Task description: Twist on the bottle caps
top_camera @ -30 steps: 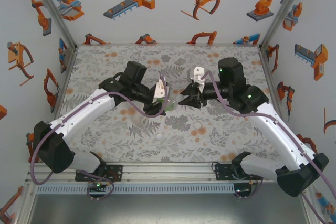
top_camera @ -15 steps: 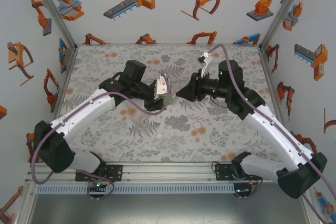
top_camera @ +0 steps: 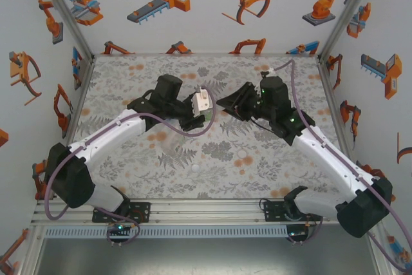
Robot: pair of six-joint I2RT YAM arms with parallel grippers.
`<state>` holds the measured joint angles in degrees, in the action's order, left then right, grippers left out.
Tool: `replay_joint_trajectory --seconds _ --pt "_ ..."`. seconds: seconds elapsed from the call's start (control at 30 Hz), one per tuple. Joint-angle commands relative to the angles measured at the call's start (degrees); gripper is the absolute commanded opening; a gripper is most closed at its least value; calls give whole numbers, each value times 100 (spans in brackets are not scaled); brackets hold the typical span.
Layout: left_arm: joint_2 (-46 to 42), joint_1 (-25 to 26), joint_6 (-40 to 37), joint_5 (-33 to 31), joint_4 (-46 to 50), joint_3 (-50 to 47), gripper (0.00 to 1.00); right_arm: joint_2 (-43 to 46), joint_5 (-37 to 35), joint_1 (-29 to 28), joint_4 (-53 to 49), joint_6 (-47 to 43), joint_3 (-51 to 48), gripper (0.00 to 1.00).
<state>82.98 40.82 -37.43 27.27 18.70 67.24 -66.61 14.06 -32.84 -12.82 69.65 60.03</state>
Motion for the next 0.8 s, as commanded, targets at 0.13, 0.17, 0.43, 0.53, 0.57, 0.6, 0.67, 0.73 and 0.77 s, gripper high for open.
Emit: replay_joint_trajectory --seconds 0.13,0.17,0.43,0.53,0.57,0.6,0.67,0.73,0.77 --pt "-20 97 282 213 -868 144 0 -209 112 -73 -336 -38 280 13" --pt "-3 93 313 235 -855 164 0 -270 191 -73 -331 -111 334 26" --pt "329 116 804 311 -607 490 0 -474 290 -61 -188 -449 518 50" --pt "350 133 957 227 -597 518 0 -501 247 -64 -186 -505 512 50" --pt "344 136 991 217 -596 527 0 -522 229 -62 -197 -516 497 50" --pt "346 145 1016 218 -598 535 0 -535 212 -62 -203 -538 487 50" --pt "333 178 1022 226 -597 535 0 -594 154 -64 -264 -588 499 49" --pt "320 211 1026 224 -599 540 0 -647 125 -65 -291 -634 516 49" --pt "320 226 1019 226 -599 538 0 -669 115 -65 -291 -655 527 47"
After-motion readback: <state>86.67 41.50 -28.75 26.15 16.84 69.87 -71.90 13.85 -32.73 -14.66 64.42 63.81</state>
